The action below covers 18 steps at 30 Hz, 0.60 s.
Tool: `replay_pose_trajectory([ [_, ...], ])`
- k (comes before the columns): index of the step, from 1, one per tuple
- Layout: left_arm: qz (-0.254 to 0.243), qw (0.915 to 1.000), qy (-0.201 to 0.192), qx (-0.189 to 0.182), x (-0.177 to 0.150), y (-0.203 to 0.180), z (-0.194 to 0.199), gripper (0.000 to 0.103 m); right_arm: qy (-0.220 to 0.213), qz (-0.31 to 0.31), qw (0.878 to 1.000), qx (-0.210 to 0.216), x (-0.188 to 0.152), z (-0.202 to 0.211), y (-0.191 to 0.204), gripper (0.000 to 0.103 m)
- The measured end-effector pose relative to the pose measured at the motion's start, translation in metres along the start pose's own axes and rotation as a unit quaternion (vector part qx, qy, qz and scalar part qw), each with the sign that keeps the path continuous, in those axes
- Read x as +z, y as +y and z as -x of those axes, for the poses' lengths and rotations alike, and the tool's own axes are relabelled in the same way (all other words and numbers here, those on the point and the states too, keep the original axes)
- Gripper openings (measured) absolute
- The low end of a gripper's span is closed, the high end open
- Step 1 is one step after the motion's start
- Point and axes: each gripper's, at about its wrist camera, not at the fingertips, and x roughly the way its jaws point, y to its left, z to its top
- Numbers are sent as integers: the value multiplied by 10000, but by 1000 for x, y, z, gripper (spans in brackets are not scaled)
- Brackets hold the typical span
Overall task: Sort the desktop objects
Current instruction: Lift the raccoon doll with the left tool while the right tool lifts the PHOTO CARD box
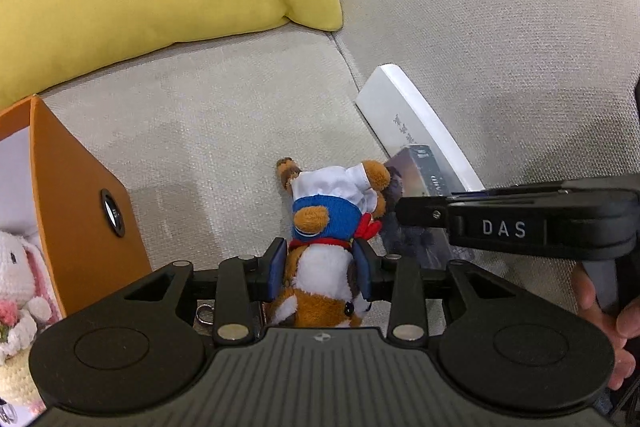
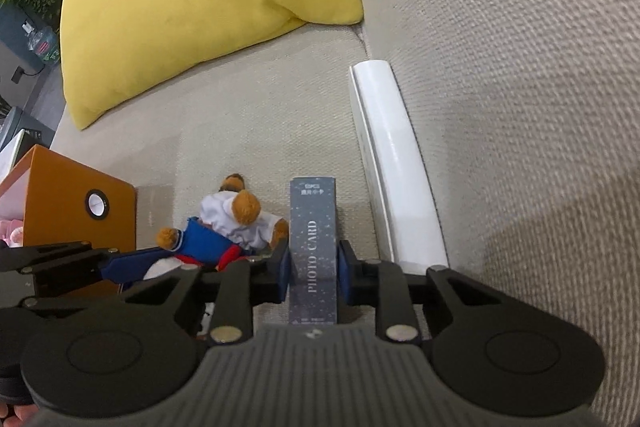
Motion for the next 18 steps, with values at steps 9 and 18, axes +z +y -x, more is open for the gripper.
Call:
replay_pose_trajectory([
  [9, -211, 9971, -726, -31, -7, -10, 63, 37, -768, 126, 9970, 58, -14, 60, 17, 24],
  [18, -100, 9870, -1592, 175, -29, 18, 166, 37, -1516, 521, 9838, 800, -19, 127, 79, 24],
])
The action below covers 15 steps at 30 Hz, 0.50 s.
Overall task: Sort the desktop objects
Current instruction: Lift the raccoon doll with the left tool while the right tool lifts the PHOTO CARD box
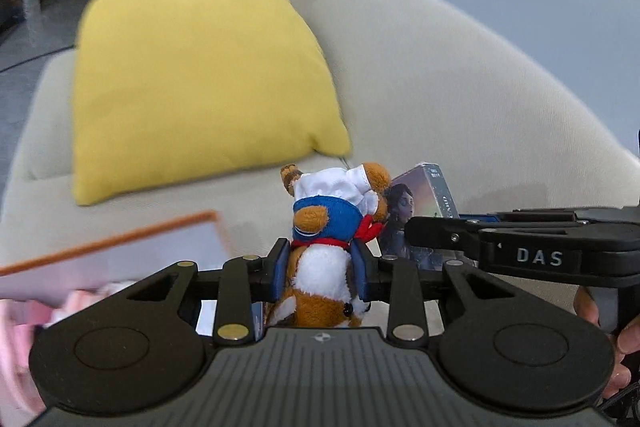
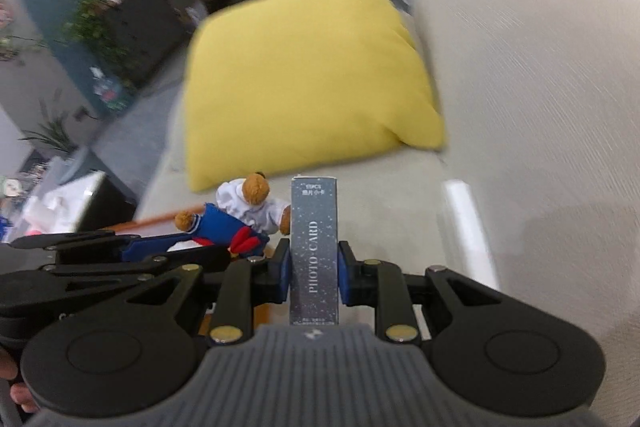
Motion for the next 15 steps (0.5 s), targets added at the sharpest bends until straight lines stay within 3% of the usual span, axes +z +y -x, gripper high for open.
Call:
replay_pose_trajectory([
  [7, 785, 9960, -360, 221, -9, 56, 38, 37, -26, 113, 9983, 578, 7, -14, 55, 24],
  [10, 1297, 9909, -299, 179, -18, 87, 33, 37, 112, 58, 9975, 693, 6, -34, 69, 24],
  [15, 2176, 9757, 115, -231, -40, 125, -6, 36, 246, -22, 9973, 689, -1, -47, 85, 24],
])
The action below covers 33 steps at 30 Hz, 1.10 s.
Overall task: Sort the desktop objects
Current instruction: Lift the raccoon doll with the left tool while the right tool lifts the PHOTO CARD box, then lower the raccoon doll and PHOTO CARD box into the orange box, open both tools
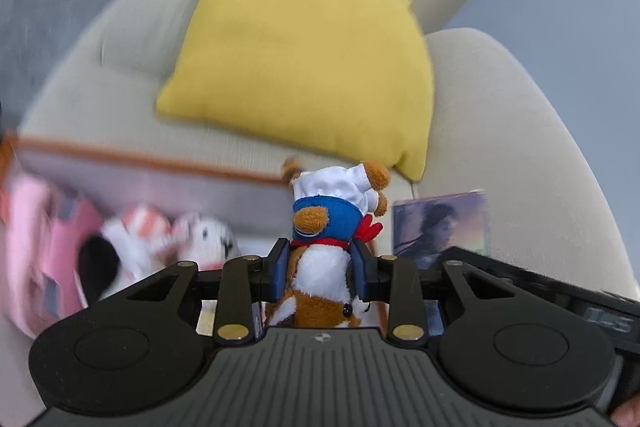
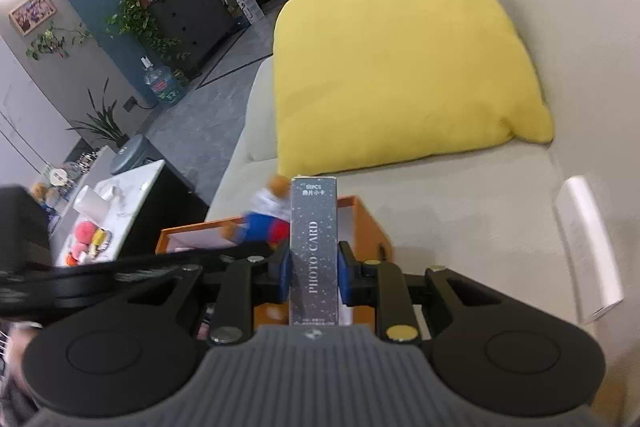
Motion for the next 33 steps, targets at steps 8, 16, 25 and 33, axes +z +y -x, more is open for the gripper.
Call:
replay_pose_trajectory([
  [8, 194, 9993, 328, -3, -14, 19, -33, 32, 270, 91, 9994, -174, -1, -22, 15, 24],
  [16, 428, 9977, 515, 65, -19, 48, -40, 30, 573, 653, 9923, -883, -8, -56, 36, 24],
  [25, 387, 9985, 382, -2, -23, 56, -40, 29, 1025, 1076, 9730, -1766, -9, -97, 39, 24],
  [33, 514, 9981, 239, -232, -33, 64, -32, 29, 1019, 1091, 9702, -1909, -5, -107, 42, 24],
])
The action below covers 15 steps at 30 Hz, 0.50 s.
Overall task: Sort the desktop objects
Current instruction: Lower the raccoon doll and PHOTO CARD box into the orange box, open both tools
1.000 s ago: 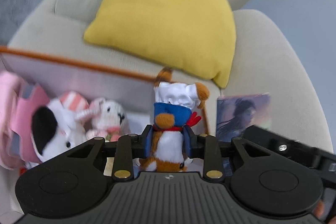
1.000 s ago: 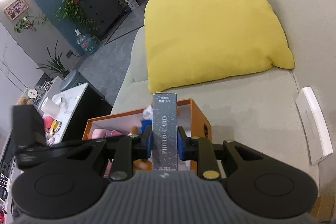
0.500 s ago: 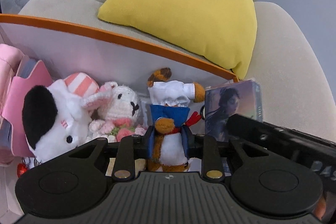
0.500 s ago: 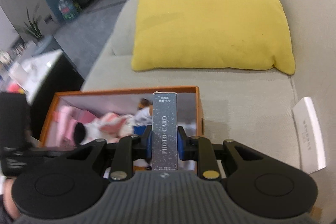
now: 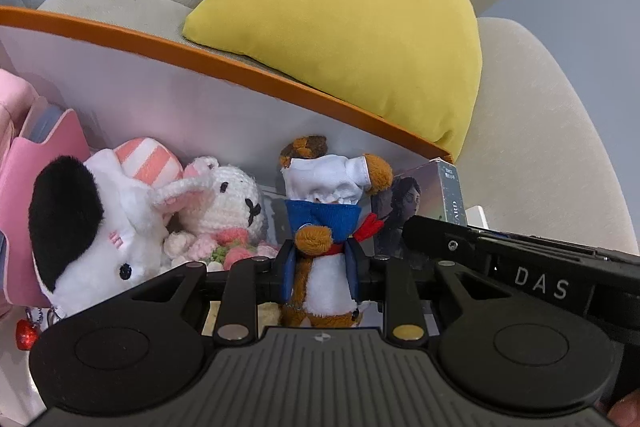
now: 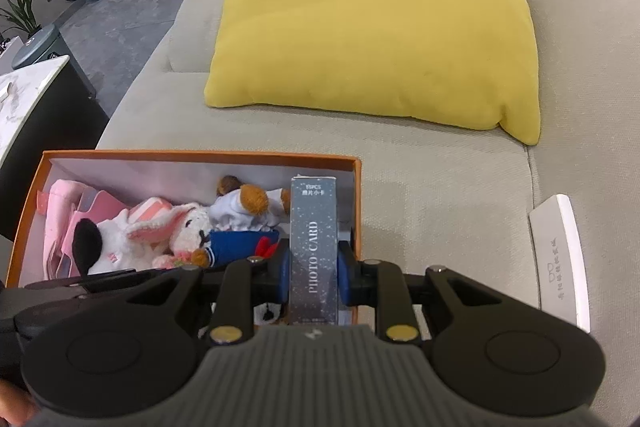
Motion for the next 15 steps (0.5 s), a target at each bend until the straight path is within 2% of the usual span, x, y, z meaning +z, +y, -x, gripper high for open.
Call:
replay_pose_trajectory([
  [8, -45, 9999, -83, -61, -2, 3, -5, 29, -54, -31, 10000, -60, 1, 1, 2, 25],
  [10, -61, 9999, -82, -73, -2, 5, -8, 29, -53, -88, 9999, -29, 2, 1, 1, 29],
  [15, -211, 9998, -49, 54, -3, 0, -10, 29, -169, -109, 9998, 41, -1, 5, 1, 29],
])
